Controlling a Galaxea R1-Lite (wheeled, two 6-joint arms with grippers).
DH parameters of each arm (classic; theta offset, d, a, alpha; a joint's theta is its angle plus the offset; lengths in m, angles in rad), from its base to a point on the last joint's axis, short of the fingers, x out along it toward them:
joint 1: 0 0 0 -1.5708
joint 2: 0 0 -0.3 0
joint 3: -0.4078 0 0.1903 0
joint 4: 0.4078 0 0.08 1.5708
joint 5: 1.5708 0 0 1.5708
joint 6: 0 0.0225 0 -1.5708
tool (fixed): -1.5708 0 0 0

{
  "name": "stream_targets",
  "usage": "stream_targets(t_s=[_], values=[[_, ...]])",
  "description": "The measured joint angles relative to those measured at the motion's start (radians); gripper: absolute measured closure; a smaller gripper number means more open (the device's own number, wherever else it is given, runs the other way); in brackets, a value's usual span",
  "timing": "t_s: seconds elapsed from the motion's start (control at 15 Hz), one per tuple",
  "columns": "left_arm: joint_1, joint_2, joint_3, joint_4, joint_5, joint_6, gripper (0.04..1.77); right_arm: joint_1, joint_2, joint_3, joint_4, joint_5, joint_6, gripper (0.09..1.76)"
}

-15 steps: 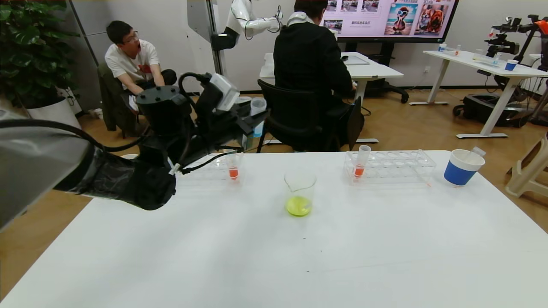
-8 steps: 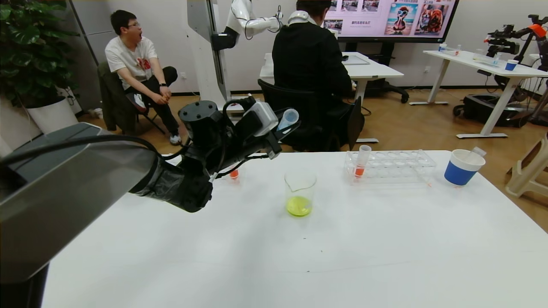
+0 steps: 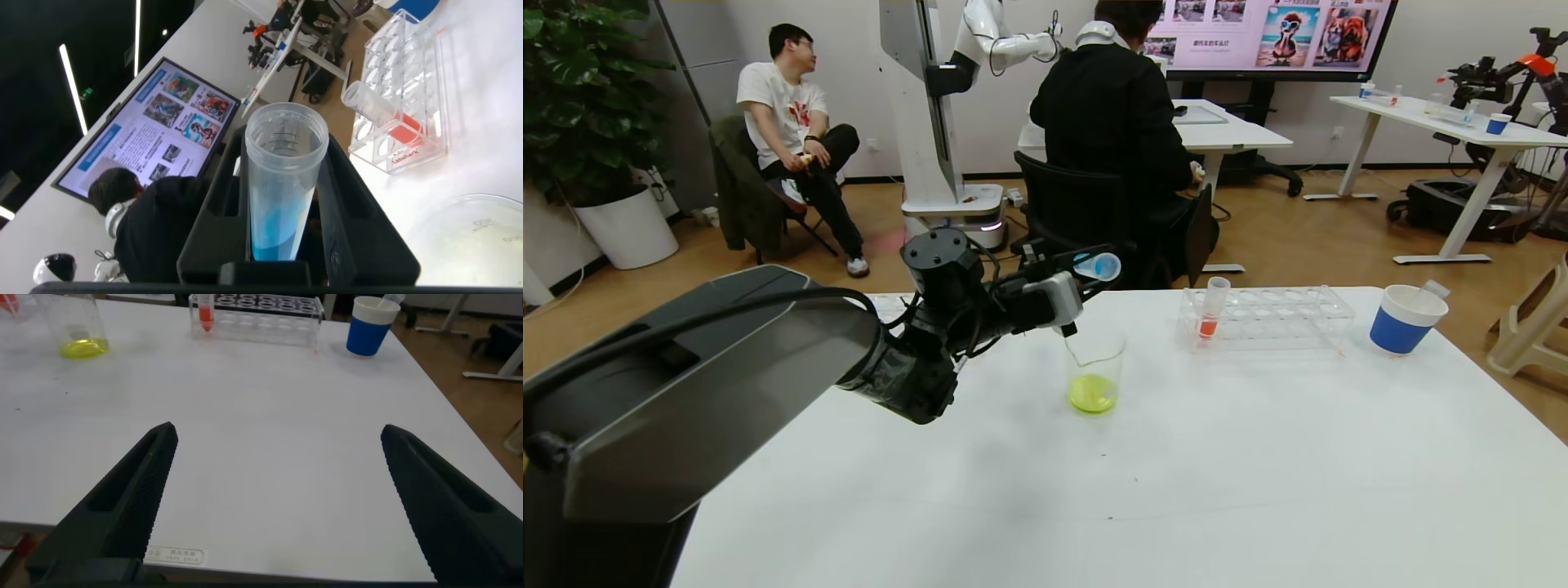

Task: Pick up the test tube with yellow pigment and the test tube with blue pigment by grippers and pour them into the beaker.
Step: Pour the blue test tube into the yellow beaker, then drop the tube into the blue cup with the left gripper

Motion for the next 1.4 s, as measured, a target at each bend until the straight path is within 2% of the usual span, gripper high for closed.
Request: stream_targets(t_s=[0.47, 1.4], values=[[0.039, 0.034, -0.004, 0.002, -0.051, 0.189, 1.31, 0.000, 0.000, 0.000, 0.000, 0.000, 0.000, 0.11], [0.059, 0.080, -0.028, -0.020, -0.061, 0.386, 1.31, 0.000, 0.000, 0.000, 0.000, 0.000, 0.000, 0.11]])
